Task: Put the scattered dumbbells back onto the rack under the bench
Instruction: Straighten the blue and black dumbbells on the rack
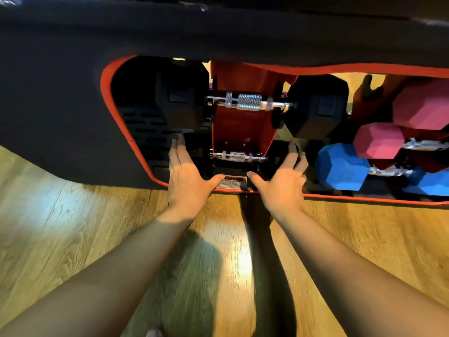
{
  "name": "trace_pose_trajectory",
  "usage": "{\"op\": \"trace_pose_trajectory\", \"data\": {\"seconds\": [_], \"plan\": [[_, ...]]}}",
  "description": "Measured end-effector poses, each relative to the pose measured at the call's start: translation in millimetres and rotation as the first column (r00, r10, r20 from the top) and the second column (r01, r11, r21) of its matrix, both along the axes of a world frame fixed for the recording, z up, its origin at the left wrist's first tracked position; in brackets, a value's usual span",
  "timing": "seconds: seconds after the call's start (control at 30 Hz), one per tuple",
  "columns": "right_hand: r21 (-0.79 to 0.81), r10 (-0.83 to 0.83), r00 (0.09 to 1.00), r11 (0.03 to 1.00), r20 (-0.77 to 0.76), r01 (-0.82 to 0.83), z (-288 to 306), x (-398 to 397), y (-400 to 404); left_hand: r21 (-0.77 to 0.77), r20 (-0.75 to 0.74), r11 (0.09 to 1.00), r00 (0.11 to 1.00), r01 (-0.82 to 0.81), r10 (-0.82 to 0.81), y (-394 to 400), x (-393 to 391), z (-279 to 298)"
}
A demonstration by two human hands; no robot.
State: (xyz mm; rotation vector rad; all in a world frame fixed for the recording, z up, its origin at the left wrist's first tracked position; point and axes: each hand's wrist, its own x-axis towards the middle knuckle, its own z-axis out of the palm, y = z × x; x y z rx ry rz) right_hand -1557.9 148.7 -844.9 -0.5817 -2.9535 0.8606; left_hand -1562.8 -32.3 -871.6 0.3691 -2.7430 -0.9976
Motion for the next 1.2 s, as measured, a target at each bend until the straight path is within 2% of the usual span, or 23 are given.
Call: {"op": "trace_pose_trajectory", "data": {"seconds": [0.27, 0.93, 1.2], "plan": [[0.097, -0.095, 0.995, 0.991, 0.043, 0.091, -5.9, -15.7, -8.7, -0.050, -0.035, 0.999, 0.999, 0.013, -0.015, -3.8, -11.1, -6.1], [0.074, -0.063, 0.998, 0.995, 0.001, 0.062, -11.5, -18.5, -6.6, -0.098, -0.061, 0.995, 0.998, -0.028, 0.022, -5.5, -19.0, -18.6], [0.063, -0.059, 0.998, 0.996, -0.004, 0.059, -11.8, -18.2, -6.4, -0.026, -0.065, 0.999, 0.997, -0.031, 0.029, -3.4, -17.8, -15.1]]}}
